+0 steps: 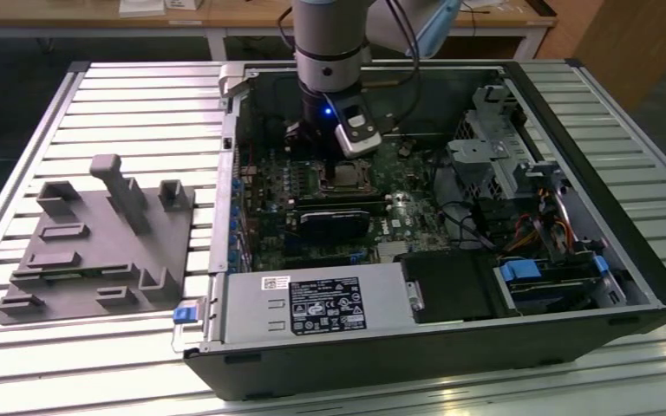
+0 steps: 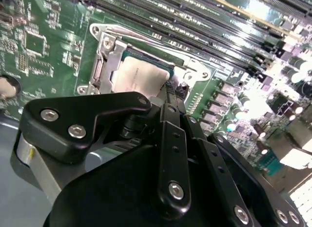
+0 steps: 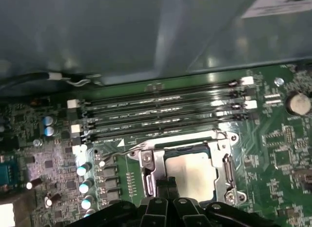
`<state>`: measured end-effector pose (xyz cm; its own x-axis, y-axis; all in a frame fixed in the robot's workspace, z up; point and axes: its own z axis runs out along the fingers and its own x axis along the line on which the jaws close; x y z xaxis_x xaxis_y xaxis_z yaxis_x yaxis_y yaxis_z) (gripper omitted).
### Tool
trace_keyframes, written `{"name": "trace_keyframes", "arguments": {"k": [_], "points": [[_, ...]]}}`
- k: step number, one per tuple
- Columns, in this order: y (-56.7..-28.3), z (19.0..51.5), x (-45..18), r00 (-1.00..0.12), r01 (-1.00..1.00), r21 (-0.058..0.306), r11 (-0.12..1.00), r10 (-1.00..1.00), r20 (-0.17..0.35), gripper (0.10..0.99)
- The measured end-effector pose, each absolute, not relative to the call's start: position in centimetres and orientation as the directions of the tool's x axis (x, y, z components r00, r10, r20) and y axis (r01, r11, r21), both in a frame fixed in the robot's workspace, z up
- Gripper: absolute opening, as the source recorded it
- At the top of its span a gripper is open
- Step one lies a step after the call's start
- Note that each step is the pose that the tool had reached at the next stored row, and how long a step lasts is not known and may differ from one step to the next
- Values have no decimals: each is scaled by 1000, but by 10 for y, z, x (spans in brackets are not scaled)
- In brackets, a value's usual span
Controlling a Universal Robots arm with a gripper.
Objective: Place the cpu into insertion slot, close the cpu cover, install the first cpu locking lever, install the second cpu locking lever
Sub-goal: 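Close the cpu cover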
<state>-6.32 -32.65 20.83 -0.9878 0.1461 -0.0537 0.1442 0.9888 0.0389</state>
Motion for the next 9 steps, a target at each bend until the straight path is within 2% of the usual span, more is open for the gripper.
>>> {"name": "trace_keyframes", "arguments": {"k": [9], "points": [[-326,205,-65,-998,32,42,999,34,-54,106]]}}
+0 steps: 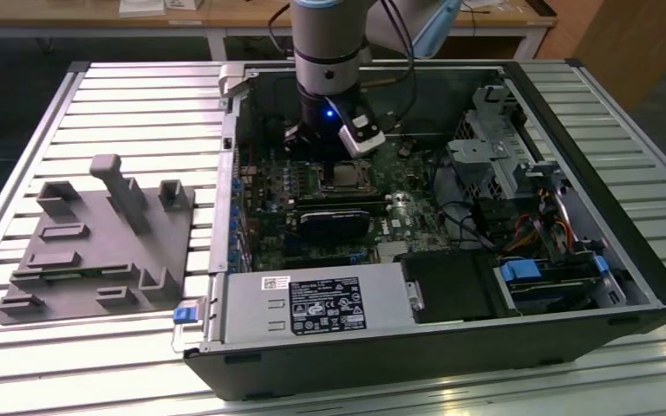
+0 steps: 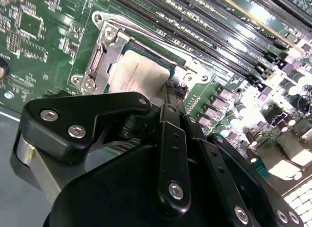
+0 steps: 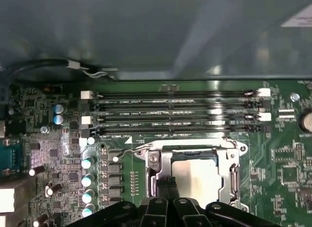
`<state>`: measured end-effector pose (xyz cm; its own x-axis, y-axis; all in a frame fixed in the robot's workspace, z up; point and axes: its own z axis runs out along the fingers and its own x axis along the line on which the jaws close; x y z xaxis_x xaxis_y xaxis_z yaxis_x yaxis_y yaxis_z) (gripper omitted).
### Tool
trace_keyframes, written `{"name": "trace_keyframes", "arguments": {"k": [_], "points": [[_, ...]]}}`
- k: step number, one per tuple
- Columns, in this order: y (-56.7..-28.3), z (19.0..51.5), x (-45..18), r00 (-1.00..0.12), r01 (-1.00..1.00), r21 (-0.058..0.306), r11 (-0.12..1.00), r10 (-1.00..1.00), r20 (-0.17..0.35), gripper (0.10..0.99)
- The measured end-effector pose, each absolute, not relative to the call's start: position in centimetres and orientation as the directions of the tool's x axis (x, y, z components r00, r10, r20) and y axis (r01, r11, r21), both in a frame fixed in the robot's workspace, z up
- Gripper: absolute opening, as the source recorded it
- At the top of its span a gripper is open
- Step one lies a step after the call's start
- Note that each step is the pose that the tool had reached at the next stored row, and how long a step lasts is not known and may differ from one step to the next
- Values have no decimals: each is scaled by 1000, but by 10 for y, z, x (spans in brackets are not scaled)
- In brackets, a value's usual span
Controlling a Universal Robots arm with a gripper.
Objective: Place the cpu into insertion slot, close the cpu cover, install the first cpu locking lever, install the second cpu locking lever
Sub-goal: 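Close the cpu cover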
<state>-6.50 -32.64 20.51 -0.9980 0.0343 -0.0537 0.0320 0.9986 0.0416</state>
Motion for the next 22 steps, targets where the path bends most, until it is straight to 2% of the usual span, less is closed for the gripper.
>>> {"name": "trace_keyframes", "arguments": {"k": [5,22], "points": [[-326,204,-65,-998,18,66,998,21,-53,106],[-327,198,-68,-999,11,66,998,14,-53,106]]}}
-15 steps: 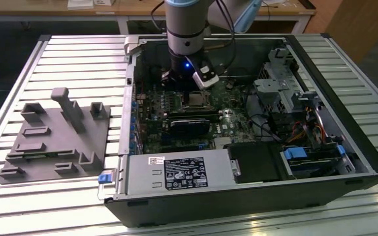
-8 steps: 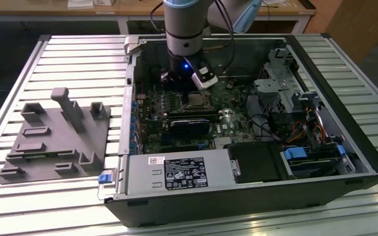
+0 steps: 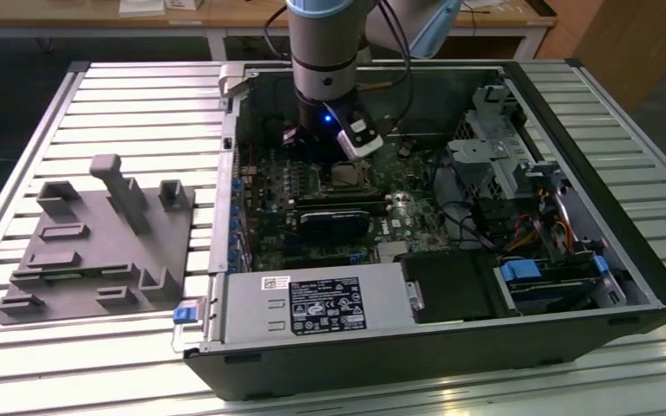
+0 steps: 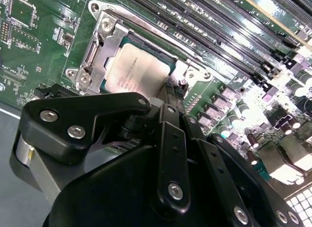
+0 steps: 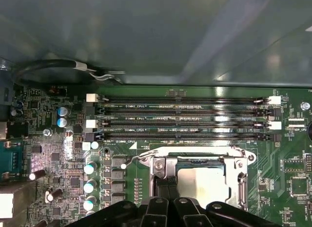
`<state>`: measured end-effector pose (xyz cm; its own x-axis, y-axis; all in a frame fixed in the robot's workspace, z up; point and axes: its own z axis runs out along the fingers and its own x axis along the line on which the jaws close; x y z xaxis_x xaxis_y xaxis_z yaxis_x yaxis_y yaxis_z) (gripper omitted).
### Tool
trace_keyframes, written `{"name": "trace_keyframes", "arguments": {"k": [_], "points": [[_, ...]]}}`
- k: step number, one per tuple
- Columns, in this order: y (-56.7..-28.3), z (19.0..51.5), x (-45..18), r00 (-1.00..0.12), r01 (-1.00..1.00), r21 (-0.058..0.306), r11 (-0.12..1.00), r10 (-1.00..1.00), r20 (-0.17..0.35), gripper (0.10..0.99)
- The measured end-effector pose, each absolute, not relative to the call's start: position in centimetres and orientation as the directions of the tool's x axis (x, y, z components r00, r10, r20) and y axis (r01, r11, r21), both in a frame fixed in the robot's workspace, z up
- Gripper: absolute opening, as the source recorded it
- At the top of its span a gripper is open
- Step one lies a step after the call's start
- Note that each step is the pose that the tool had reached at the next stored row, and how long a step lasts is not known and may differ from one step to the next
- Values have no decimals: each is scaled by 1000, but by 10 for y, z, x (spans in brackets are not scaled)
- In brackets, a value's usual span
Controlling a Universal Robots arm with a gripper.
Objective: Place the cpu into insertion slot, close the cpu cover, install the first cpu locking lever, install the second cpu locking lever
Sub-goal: 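Close the cpu cover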
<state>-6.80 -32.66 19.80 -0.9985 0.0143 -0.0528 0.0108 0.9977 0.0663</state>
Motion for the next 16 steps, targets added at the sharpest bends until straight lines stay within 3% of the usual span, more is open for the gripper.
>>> {"name": "trace_keyframes", "arguments": {"k": [16], "points": [[-327,212,-68,-998,11,67,998,14,-53,106]]}}
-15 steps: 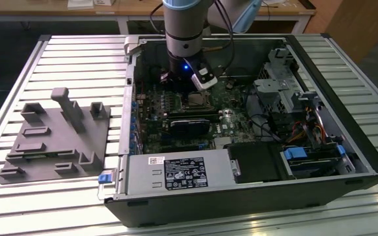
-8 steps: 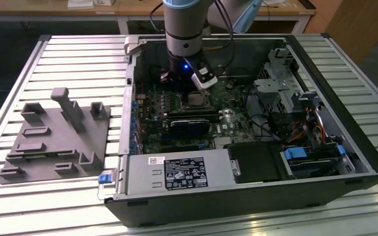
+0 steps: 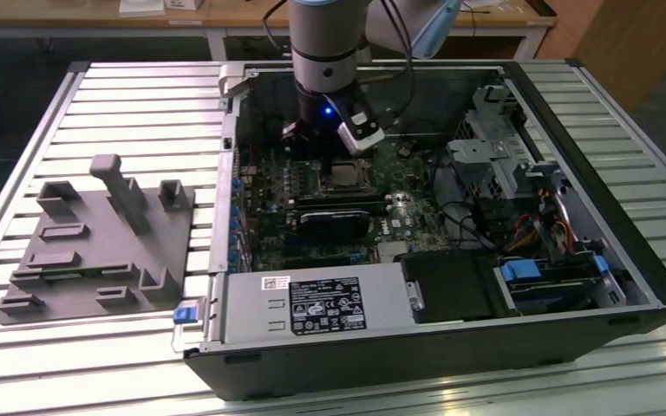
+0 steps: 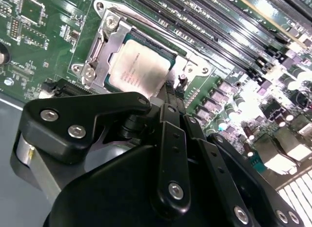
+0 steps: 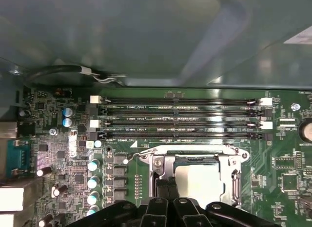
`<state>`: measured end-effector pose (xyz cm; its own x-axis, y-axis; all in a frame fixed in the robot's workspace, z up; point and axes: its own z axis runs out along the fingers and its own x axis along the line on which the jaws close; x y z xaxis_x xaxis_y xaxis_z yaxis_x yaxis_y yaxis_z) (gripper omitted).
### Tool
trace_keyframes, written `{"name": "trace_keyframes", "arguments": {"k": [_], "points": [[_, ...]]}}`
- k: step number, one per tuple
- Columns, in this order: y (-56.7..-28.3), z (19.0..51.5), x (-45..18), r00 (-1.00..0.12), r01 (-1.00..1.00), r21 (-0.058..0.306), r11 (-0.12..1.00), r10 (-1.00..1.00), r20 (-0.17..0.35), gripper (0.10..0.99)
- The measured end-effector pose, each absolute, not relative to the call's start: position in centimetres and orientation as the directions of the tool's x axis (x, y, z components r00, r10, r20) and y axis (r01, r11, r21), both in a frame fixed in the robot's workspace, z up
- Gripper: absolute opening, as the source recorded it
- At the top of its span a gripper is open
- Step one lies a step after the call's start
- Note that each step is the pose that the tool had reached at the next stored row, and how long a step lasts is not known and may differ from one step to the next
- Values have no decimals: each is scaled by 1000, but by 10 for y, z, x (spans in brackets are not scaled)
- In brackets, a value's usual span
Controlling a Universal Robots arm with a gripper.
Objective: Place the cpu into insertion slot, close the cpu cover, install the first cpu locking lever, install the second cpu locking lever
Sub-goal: 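Close the cpu cover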
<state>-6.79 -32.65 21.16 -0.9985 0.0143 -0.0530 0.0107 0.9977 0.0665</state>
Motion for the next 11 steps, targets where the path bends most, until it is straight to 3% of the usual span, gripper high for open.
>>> {"name": "trace_keyframes", "arguments": {"k": [11], "points": [[-327,214,-55,-999,11,67,998,14,-52,106]]}}
